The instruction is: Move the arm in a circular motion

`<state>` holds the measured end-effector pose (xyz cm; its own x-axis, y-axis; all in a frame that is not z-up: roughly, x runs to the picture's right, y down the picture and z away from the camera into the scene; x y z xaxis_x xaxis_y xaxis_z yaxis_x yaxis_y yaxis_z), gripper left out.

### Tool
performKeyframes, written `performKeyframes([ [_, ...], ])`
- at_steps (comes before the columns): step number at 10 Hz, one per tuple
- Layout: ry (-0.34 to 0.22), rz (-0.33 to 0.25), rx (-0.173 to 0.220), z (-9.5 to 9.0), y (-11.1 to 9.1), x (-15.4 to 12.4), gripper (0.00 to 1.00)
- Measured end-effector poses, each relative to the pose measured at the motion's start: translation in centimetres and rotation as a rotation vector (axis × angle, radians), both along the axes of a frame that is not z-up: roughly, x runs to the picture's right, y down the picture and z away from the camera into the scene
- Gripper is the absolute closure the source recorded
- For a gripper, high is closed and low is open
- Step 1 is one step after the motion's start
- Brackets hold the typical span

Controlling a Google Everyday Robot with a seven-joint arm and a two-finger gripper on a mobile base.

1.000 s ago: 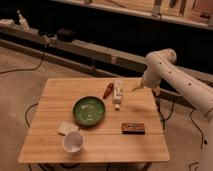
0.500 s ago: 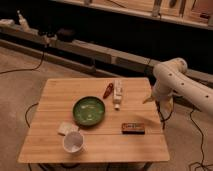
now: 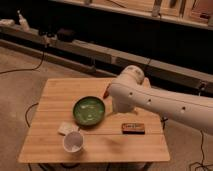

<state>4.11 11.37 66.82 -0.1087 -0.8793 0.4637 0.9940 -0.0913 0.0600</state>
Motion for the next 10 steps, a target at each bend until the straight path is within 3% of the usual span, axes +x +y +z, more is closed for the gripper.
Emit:
performKeyframes([
  [1,-0.082,-0.048,0.040,-1.3,-0.8,-4.3,0.20],
  [2,-0.135,-0.067,0.062,-1.8,-1.5,-6.5,0.20],
  [4,-0.239,-0.042,0.102,-0.8,-4.4,-8.8,0.20],
  [6,-0.257,0.055,0.111,3.2,-6.3,-4.1,0.20],
  [8,-0.209,0.193,0.082,8.2,-6.0,5.5,0.20],
  [10,-0.124,0.306,0.018,11.6,-4.2,14.6,0.20],
])
